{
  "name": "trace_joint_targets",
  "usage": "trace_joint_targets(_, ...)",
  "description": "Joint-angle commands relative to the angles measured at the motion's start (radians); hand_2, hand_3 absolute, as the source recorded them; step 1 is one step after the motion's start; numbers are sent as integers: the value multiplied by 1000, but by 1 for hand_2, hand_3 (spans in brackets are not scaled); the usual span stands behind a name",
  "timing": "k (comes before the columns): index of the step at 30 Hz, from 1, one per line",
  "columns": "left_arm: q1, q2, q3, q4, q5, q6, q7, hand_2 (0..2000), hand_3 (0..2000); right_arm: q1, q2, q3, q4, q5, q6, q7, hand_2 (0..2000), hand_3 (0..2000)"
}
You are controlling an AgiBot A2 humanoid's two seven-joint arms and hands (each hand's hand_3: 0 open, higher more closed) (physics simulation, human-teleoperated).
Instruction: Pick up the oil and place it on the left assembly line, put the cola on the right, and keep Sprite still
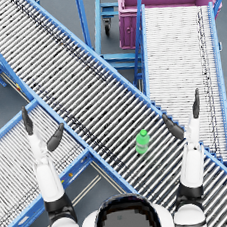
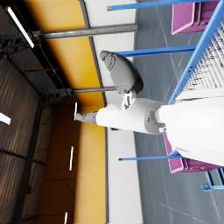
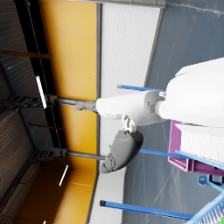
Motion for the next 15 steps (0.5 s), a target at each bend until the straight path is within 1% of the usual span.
trace_joint_targets(1, 3, 0, 1, 0, 0, 0, 0, 0, 0, 2, 0, -1, 1, 0, 0, 0, 0, 0)
trace_joint_targets(2, 29, -6, 4, -1, 0, 0, 0, 0, 0, 29, 7, -2, 2, 0, 0, 0, 0, 0)
trace_joint_targets(3, 8, -1, 3, 1, 0, 0, 0, 0, 0, 26, 6, -3, 1, 0, 0, 0, 0, 0)
trace_joint_targets(4, 29, -6, 7, -2, 0, 0, 0, 0, 0, 10, 2, -1, 1, 0, 0, 0, 0, 0)
trace_joint_targets(5, 12, -2, 4, 0, 0, 0, 0, 0, 0, 11, 2, -1, 0, 0, 0, 0, 0, 0)
trace_joint_targets(6, 26, -4, 8, 3, 0, 0, 0, 0, 0, 23, 5, -6, -5, 0, 0, 0, 0, 0)
trace_joint_targets(15, -7, 5, 4, -1, 0, 0, 0, 0, 0, -10, -6, -10, -11, 0, 0, 0, 0, 0)
